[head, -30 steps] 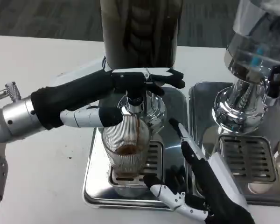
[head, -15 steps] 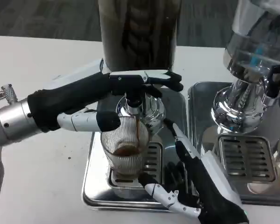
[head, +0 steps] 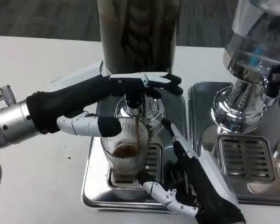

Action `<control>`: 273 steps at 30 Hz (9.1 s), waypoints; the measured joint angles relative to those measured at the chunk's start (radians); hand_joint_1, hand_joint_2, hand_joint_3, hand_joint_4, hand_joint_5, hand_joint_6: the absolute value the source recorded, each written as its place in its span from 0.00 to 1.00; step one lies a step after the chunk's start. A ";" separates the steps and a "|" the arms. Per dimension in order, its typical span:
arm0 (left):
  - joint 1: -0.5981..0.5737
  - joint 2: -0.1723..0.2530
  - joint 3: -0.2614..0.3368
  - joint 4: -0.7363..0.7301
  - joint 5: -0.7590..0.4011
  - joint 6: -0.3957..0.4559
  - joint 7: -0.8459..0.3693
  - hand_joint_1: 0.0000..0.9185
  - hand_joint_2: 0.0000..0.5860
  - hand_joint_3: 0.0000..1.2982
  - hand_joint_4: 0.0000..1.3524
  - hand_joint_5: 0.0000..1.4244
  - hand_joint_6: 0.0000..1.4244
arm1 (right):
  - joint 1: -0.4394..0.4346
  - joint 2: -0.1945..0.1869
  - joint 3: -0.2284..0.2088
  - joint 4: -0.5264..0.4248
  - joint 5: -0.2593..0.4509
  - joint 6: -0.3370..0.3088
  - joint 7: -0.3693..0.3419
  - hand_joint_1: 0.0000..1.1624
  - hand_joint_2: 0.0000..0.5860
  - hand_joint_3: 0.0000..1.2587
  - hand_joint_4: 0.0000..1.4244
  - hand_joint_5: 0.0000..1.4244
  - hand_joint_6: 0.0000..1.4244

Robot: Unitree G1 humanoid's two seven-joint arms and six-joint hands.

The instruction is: Grasp the cup under the faucet to collect the drink, then remove the cup.

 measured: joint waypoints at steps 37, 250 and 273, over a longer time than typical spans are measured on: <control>0.018 0.043 -0.043 -0.008 0.033 -0.071 0.084 0.00 0.16 0.18 0.08 0.07 0.17 | -0.041 0.021 0.034 0.009 -0.012 0.045 0.004 0.40 0.41 0.00 0.00 0.00 0.00; 0.382 0.053 0.291 0.114 0.002 -0.043 0.377 0.00 0.26 0.29 0.20 0.17 0.29 | -0.130 0.131 0.044 0.256 -0.115 -0.019 -0.429 0.56 0.41 0.37 0.47 0.62 0.86; 0.365 0.053 0.263 0.143 0.043 -0.097 0.376 0.00 0.25 0.27 0.19 0.17 0.29 | -0.024 0.118 -0.022 0.129 -0.101 -0.116 -0.461 0.58 0.40 0.39 0.47 0.64 0.87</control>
